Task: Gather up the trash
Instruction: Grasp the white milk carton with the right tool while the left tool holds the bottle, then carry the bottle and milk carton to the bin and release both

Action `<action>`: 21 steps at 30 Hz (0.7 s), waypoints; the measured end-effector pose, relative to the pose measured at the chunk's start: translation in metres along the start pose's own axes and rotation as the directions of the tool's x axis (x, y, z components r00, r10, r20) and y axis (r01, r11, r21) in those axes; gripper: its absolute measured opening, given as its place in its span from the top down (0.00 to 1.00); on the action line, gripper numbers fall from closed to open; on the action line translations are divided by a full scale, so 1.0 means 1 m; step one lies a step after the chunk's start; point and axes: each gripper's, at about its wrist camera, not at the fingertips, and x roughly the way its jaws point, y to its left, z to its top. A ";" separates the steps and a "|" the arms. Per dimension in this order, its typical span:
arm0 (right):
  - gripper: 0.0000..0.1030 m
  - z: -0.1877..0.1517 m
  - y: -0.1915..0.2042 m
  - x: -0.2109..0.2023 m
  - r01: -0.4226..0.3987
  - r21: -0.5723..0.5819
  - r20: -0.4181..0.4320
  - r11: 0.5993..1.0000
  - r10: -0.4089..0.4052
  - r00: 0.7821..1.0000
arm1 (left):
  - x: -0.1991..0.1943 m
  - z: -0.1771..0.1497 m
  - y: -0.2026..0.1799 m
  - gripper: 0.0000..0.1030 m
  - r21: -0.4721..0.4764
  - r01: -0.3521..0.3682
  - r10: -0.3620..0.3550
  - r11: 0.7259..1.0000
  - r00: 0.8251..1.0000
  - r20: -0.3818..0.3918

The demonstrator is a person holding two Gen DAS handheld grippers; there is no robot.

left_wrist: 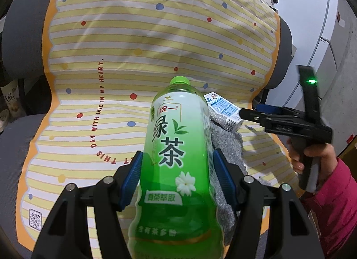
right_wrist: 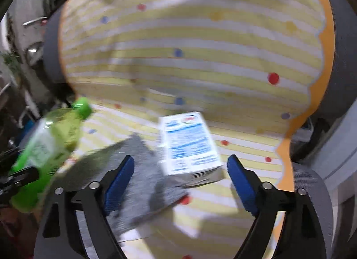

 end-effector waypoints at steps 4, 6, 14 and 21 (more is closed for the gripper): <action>0.15 0.001 -0.002 0.034 -0.027 -0.037 -0.070 0.999 0.025 0.997 | 0.004 0.000 0.001 0.40 0.001 0.002 -0.002 1.000 1.000 -0.007; 0.15 0.001 0.002 0.048 -0.031 -0.076 -0.112 0.997 0.023 0.993 | 0.006 0.001 0.003 0.40 -0.002 0.000 0.000 1.000 1.000 -0.014; 0.23 -0.002 0.013 0.025 0.043 -0.084 0.001 0.996 -0.043 0.999 | 0.007 0.001 0.002 0.40 0.000 -0.016 0.016 1.000 1.000 -0.007; 0.24 -0.018 0.024 -0.074 0.086 0.040 0.130 0.996 -0.091 0.987 | -0.023 -0.002 -0.025 0.40 0.042 0.000 -0.002 0.999 0.999 0.044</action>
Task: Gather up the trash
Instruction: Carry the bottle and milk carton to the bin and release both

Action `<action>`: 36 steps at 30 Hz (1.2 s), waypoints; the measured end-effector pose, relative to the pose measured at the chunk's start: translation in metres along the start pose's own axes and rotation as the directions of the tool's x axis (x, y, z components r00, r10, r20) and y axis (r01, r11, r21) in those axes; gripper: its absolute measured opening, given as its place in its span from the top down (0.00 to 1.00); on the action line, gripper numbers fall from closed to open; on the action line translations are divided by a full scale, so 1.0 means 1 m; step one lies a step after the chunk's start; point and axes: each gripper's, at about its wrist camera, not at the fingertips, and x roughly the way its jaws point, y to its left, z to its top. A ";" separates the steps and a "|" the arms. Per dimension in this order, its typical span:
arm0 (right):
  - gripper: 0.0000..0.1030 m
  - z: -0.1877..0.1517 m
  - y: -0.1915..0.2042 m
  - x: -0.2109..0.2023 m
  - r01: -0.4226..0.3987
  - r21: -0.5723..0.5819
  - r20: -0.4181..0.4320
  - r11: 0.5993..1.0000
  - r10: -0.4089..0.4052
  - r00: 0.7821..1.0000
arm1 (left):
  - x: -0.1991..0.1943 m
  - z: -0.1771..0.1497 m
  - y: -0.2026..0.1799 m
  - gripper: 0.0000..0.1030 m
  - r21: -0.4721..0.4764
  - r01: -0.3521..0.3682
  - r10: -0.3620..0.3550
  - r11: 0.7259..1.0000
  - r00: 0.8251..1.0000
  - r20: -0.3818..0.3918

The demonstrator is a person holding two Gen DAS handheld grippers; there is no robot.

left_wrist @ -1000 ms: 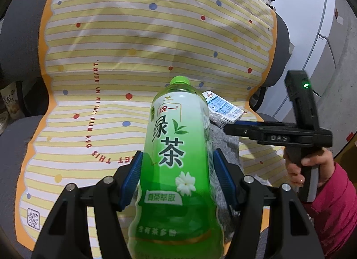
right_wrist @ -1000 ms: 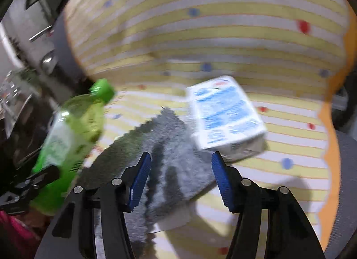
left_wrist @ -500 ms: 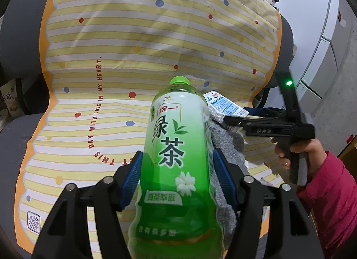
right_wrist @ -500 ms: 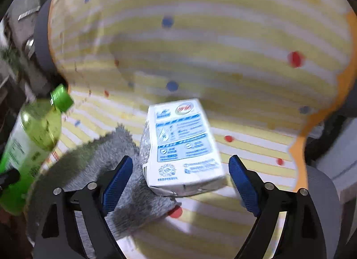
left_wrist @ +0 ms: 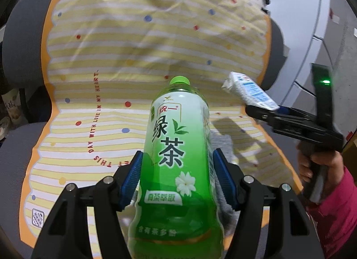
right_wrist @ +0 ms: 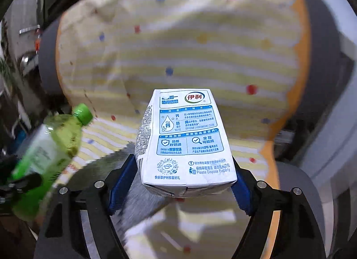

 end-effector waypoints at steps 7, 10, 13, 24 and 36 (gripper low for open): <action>0.24 -0.056 0.009 -0.115 0.084 0.123 0.046 0.989 -0.091 0.995 | -0.033 -0.019 -0.054 0.40 0.081 0.071 -0.073 0.994 0.997 0.024; 0.24 -0.089 -0.001 -0.157 0.145 0.165 0.049 0.976 -0.155 0.987 | -0.042 -0.033 -0.083 0.40 0.127 0.117 -0.120 0.985 0.993 0.021; 0.24 -0.124 -0.005 -0.195 0.204 0.216 0.037 0.955 -0.217 0.975 | -0.047 -0.047 -0.117 0.40 0.170 0.176 -0.180 0.970 0.984 0.011; 0.23 -0.228 -0.038 -0.308 0.411 0.388 0.001 0.825 -0.446 0.895 | -0.060 -0.102 -0.225 0.40 0.319 0.356 -0.350 0.878 0.933 -0.080; 0.15 -0.299 -0.099 -0.316 0.523 0.542 -0.157 0.658 -0.532 0.832 | -0.048 -0.120 -0.272 0.40 0.388 0.404 -0.377 0.828 0.914 -0.147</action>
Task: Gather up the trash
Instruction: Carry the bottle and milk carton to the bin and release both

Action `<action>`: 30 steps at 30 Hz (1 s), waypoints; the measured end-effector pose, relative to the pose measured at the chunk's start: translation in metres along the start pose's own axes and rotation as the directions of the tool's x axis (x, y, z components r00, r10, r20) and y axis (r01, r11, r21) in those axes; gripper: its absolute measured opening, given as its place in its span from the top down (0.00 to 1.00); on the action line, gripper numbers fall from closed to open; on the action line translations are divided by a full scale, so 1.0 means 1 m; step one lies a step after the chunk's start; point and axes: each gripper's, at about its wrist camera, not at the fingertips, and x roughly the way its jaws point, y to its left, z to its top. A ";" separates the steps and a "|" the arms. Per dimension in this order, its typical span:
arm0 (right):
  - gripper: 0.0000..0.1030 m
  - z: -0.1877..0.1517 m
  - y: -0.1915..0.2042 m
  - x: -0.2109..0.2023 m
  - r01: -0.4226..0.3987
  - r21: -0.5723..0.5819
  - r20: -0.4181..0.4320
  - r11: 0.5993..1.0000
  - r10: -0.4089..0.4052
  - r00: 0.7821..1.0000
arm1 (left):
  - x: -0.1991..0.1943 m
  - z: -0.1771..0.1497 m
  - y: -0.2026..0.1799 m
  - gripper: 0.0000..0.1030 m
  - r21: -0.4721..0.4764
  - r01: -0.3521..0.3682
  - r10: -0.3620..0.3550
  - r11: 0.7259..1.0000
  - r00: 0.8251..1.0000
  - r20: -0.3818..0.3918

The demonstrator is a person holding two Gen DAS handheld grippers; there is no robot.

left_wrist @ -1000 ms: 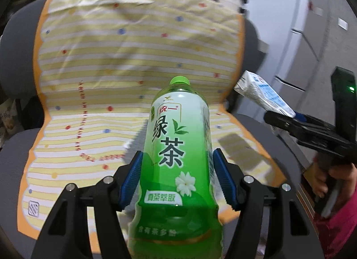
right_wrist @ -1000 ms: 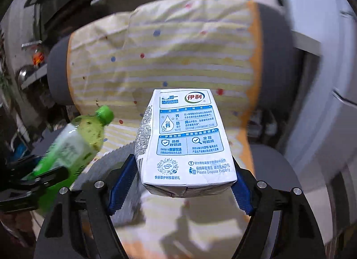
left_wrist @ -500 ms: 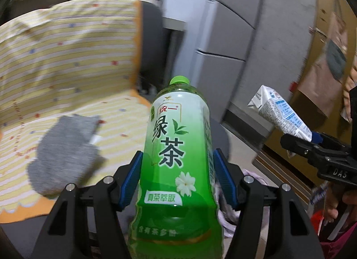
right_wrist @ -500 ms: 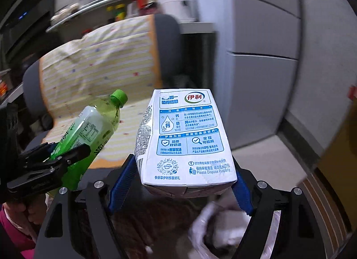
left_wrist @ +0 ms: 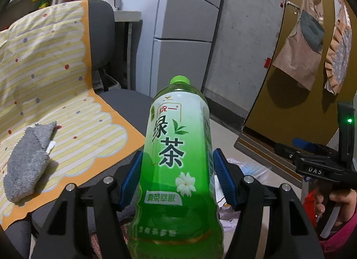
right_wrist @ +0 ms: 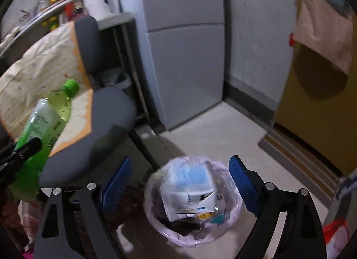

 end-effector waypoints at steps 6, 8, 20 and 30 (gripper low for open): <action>0.15 0.002 0.000 -0.005 -0.035 0.011 0.024 0.999 0.035 0.999 | 0.011 -0.006 -0.006 0.40 0.021 0.017 -0.016 1.000 0.999 -0.035; 0.15 0.003 0.000 -0.011 -0.050 0.020 0.046 0.999 0.049 0.998 | 0.014 -0.010 -0.012 0.40 0.039 0.030 -0.028 0.999 0.998 -0.050; 0.15 0.013 -0.017 -0.035 -0.043 0.063 0.136 0.997 0.034 0.990 | 0.044 -0.013 -0.067 0.40 0.170 0.188 -0.176 0.967 0.981 -0.083; 0.15 0.014 -0.045 -0.036 -0.018 0.120 0.146 0.993 0.000 0.989 | 0.074 0.003 -0.091 0.14 0.170 0.206 -0.195 0.964 0.977 -0.083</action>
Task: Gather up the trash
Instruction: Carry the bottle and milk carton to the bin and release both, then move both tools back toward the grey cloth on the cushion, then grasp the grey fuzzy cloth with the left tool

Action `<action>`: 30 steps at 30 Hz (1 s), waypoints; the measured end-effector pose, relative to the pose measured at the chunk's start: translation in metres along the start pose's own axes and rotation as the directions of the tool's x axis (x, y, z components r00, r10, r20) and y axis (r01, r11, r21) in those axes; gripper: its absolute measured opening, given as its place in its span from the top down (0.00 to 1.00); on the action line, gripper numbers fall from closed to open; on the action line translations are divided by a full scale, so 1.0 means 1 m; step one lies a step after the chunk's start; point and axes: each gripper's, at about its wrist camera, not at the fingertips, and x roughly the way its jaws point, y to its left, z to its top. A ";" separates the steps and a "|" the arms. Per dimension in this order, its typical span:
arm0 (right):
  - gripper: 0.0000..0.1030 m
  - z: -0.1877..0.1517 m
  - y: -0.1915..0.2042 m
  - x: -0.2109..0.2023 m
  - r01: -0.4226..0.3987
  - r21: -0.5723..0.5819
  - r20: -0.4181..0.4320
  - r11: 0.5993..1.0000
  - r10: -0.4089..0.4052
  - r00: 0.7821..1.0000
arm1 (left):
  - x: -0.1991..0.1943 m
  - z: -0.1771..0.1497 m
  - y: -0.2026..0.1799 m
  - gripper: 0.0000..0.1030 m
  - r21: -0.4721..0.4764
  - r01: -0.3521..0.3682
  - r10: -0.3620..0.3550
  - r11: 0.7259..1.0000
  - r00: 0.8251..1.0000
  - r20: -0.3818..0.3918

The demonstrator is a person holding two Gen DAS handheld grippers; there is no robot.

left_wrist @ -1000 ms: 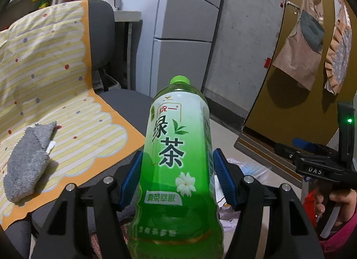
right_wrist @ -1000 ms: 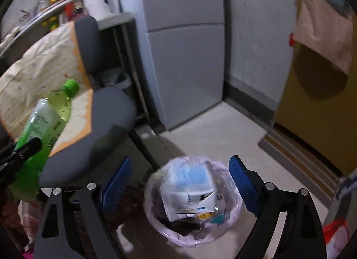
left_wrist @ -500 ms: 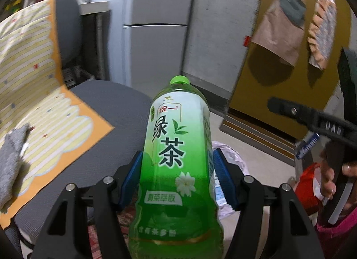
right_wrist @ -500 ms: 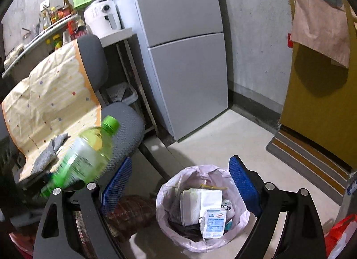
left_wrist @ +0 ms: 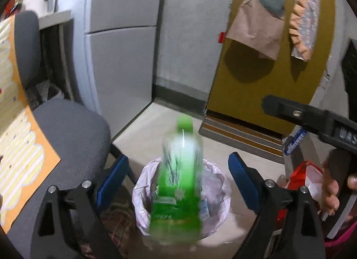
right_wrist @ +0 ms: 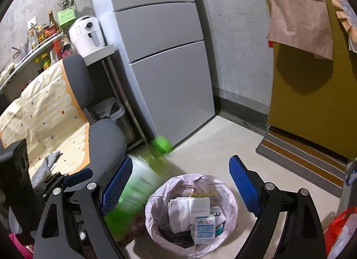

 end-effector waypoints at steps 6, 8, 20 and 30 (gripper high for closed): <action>0.15 -0.002 0.012 0.004 -0.022 -0.015 -0.014 1.000 0.021 1.000 | -0.021 -0.010 0.034 0.14 -0.046 -0.108 0.109 0.993 0.994 0.007; 0.15 -0.002 0.023 0.004 -0.035 -0.038 -0.019 0.999 0.034 0.999 | -0.034 -0.016 0.048 0.14 -0.056 -0.161 0.162 0.985 0.987 0.015; 0.15 -0.013 0.115 0.014 -0.187 -0.179 -0.090 0.966 0.173 0.981 | -0.102 -0.057 0.110 0.14 -0.125 -0.391 0.395 0.912 0.918 0.008; 0.15 -0.021 0.216 0.033 -0.332 -0.314 -0.169 0.890 0.291 0.942 | -0.165 -0.085 0.211 0.14 -0.334 -0.580 0.601 0.743 0.798 -0.050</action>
